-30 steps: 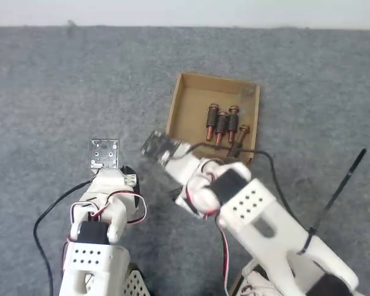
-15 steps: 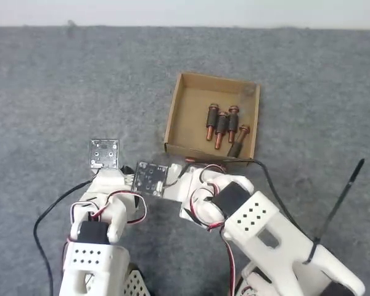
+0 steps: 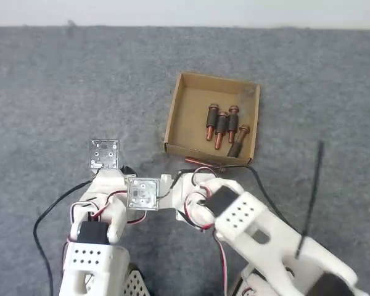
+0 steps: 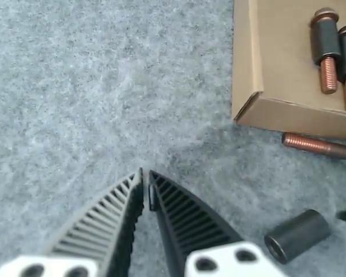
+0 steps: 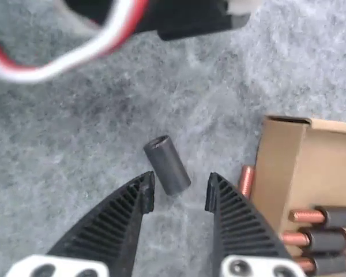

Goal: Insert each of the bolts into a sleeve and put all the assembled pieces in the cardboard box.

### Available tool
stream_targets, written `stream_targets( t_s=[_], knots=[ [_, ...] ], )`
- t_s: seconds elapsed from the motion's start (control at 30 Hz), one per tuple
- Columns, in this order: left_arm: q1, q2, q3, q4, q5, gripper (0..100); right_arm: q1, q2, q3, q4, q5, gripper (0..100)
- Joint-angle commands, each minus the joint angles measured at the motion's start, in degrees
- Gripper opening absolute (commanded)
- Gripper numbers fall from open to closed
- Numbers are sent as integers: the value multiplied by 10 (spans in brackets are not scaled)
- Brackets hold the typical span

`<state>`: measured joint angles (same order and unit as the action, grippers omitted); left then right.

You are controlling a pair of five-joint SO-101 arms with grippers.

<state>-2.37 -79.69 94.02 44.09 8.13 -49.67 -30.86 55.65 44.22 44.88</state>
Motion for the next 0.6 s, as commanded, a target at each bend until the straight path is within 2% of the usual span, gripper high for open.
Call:
stream_targets(
  t_s=[0.0,0.17,0.33,0.57],
  knots=[
    [-3,-9,-6,-14,-3,13,-4,44,-16,-38,11,135],
    [-3,-9,-6,-18,-3,14,-3,102,-52,-37,12,136],
    [-3,-9,-6,-26,-3,14,-2,135,-56,-43,76,137],
    [-3,-9,-5,-29,-3,14,7,160,-80,-43,79,137]
  ],
)
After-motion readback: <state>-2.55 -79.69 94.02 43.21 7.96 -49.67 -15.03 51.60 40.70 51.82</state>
